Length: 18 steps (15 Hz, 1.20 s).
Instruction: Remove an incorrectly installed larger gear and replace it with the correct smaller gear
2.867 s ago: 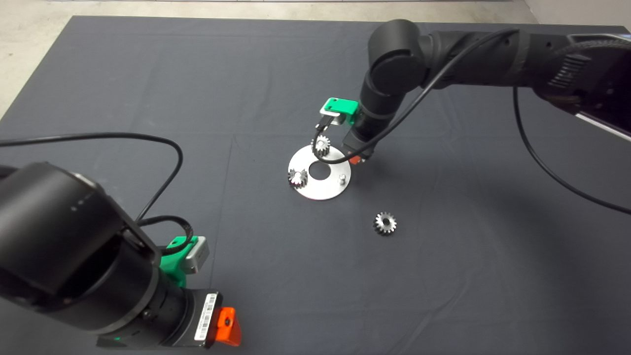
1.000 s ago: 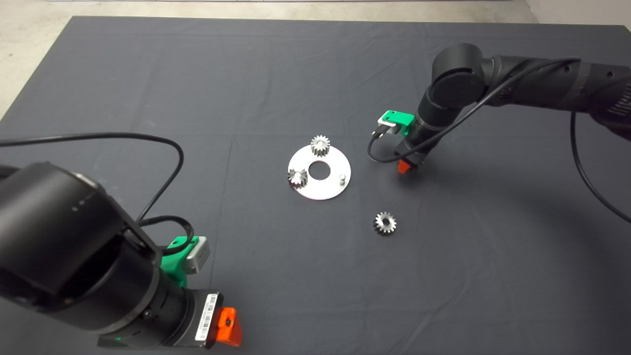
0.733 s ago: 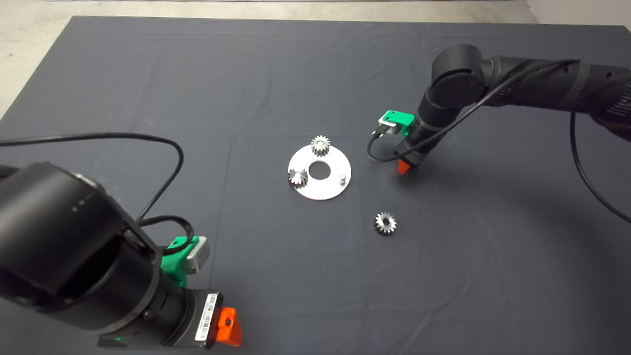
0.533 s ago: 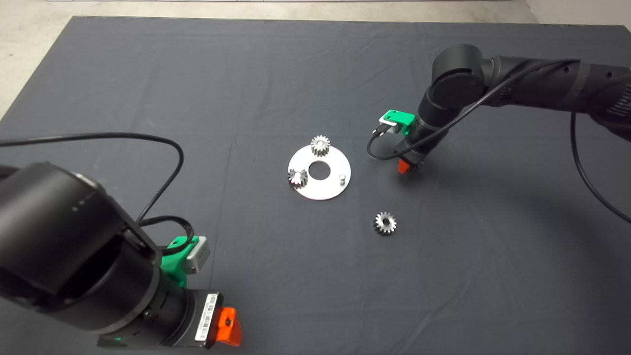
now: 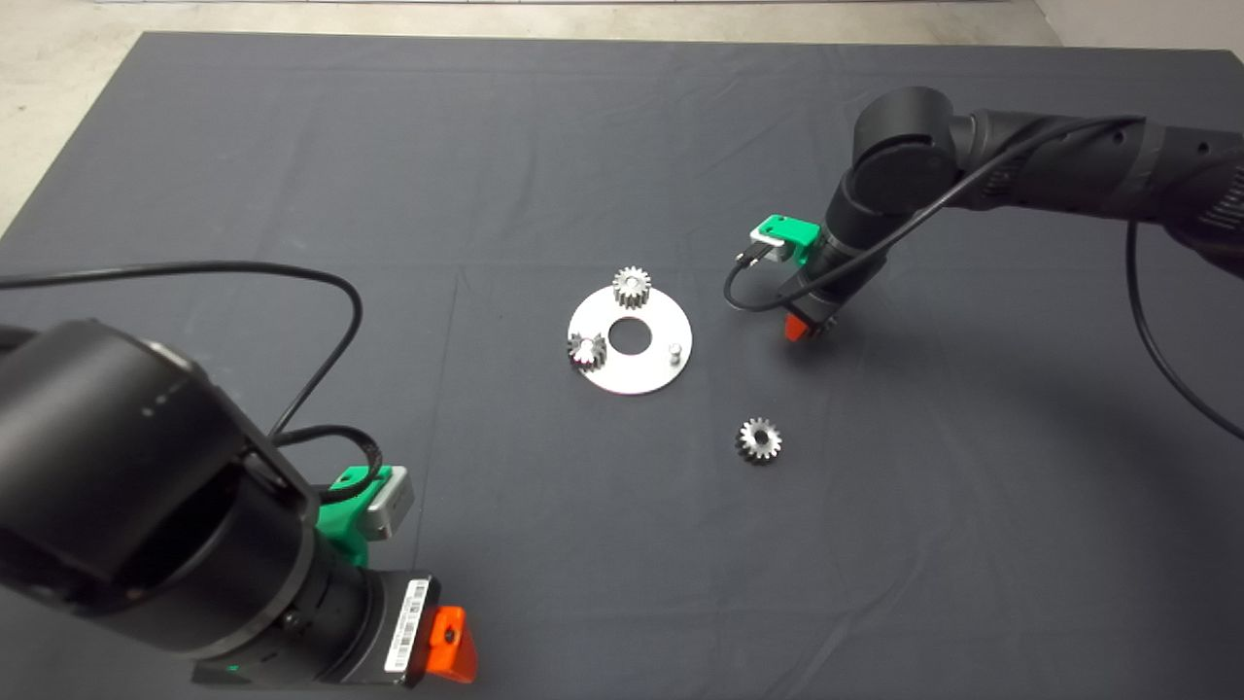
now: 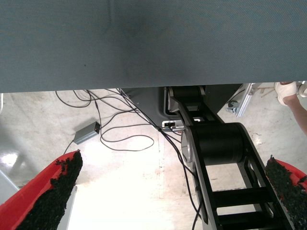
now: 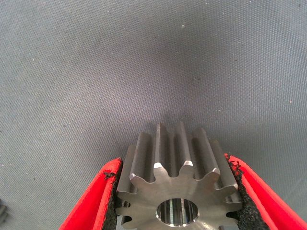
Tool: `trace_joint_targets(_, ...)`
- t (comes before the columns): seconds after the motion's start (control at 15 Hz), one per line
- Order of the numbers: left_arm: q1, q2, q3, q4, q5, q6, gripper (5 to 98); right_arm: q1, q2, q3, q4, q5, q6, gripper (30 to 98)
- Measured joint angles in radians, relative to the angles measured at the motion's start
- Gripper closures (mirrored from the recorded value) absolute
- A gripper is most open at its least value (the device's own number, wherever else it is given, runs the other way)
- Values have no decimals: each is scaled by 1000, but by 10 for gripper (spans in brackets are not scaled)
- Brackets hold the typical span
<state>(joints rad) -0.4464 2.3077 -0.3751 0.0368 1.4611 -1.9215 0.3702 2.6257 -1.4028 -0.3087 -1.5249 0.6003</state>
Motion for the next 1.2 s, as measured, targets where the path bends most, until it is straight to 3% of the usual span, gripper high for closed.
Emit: trace_joint_targets(1.2, 0, 0, 0, 0, 0, 0, 54, 0, 0, 0, 0, 0, 49, 781)
